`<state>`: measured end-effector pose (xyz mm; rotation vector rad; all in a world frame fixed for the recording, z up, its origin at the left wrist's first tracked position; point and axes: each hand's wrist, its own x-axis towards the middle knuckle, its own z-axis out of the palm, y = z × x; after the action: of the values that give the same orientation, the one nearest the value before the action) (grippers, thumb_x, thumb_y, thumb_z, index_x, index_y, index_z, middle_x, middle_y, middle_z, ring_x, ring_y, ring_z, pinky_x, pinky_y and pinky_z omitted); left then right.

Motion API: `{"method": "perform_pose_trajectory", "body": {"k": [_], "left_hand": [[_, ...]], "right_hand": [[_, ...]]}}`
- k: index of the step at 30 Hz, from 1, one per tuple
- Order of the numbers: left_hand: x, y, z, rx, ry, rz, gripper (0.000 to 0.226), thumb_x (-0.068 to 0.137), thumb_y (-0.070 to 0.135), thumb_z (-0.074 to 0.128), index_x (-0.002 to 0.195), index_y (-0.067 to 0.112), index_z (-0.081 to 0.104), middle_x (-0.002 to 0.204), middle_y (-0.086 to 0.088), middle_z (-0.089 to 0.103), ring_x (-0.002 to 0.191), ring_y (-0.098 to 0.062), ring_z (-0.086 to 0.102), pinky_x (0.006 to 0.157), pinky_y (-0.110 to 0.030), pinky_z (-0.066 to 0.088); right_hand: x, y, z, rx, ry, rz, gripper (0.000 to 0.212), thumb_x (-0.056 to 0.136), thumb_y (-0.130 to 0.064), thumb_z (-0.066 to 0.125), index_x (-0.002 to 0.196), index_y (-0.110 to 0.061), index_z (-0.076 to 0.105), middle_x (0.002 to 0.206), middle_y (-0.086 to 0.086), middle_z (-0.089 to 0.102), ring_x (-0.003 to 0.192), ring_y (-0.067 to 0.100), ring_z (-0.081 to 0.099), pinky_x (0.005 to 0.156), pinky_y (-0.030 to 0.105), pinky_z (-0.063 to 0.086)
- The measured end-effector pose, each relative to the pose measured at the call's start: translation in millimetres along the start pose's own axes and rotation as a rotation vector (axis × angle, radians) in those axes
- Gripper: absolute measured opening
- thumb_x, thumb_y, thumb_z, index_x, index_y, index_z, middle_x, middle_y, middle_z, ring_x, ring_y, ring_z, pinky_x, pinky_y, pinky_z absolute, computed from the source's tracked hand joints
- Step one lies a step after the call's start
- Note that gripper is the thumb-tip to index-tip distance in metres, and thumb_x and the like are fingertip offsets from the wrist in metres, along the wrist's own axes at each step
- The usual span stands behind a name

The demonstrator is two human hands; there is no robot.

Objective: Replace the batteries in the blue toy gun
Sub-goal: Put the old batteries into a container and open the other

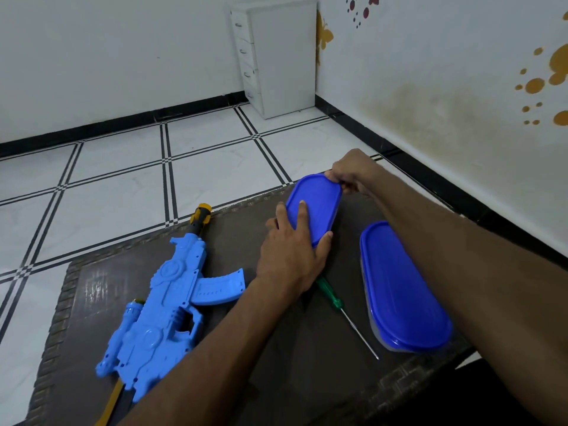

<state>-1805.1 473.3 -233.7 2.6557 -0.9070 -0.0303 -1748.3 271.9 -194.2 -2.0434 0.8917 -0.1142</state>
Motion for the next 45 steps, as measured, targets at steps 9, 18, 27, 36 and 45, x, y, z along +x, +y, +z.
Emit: {"method": "perform_pose_trajectory", "body": {"k": [9, 18, 27, 36, 45], "left_hand": [[-2.2, -0.3, -8.8, -0.029, -0.096, -0.028, 0.078, 0.093, 0.064, 0.029, 0.153, 0.024, 0.001, 0.160, -0.012, -0.004, 0.143, -0.037, 0.012, 0.108, -0.049, 0.032], [-2.5, 4.8, -10.9, -0.037, -0.103, -0.026, 0.070, 0.097, 0.058, 0.023, 0.154, 0.022, 0.003, 0.159, -0.013, -0.005, 0.144, -0.037, 0.009, 0.105, -0.050, 0.035], [28.5, 22.5, -0.5, -0.035, -0.085, -0.077, 0.071, 0.098, 0.057, 0.023, 0.154, 0.018, 0.003, 0.159, -0.018, -0.004, 0.144, -0.040, 0.006, 0.104, -0.053, 0.035], [34.2, 23.6, -1.2, -0.019, -0.169, -0.101, 0.072, 0.098, 0.057, 0.022, 0.154, 0.017, 0.000, 0.158, -0.020, -0.008, 0.144, -0.044, 0.003, 0.109, -0.055, 0.027], [-43.9, 0.6, -15.2, -0.206, 0.154, 0.076, 0.055, 0.097, 0.038, 0.044, 0.148, 0.019, 0.033, 0.153, -0.009, 0.029, 0.141, -0.025, 0.026, 0.111, -0.036, 0.028]], "right_hand": [[-36.4, 0.6, -4.7, -0.191, -0.058, -0.087, 0.025, 0.096, -0.023, 0.057, 0.103, -0.001, 0.067, 0.066, 0.012, 0.060, 0.046, 0.021, 0.057, 0.037, 0.017, 0.039], [-30.8, 10.9, -8.8, 0.006, -0.121, -0.079, 0.022, 0.095, -0.010, 0.060, 0.111, 0.005, 0.063, 0.093, 0.022, 0.065, 0.052, 0.019, 0.058, 0.044, 0.022, 0.054], [8.4, -0.2, -14.9, -0.056, -0.064, -0.048, 0.025, 0.091, -0.009, 0.066, 0.107, 0.010, 0.065, 0.090, 0.025, 0.069, 0.045, 0.021, 0.058, 0.053, 0.030, 0.058], [4.0, 2.7, -18.0, -0.031, -0.089, -0.040, 0.033, 0.092, -0.020, 0.067, 0.108, 0.009, 0.064, 0.086, 0.024, 0.071, 0.050, 0.021, 0.059, 0.064, 0.034, 0.060], [-57.6, 37.7, -39.5, -0.330, 0.213, -0.291, 0.032, 0.086, -0.037, 0.064, 0.115, -0.025, 0.063, 0.129, 0.003, 0.057, 0.111, 0.022, 0.059, 0.095, 0.037, 0.049]]}}
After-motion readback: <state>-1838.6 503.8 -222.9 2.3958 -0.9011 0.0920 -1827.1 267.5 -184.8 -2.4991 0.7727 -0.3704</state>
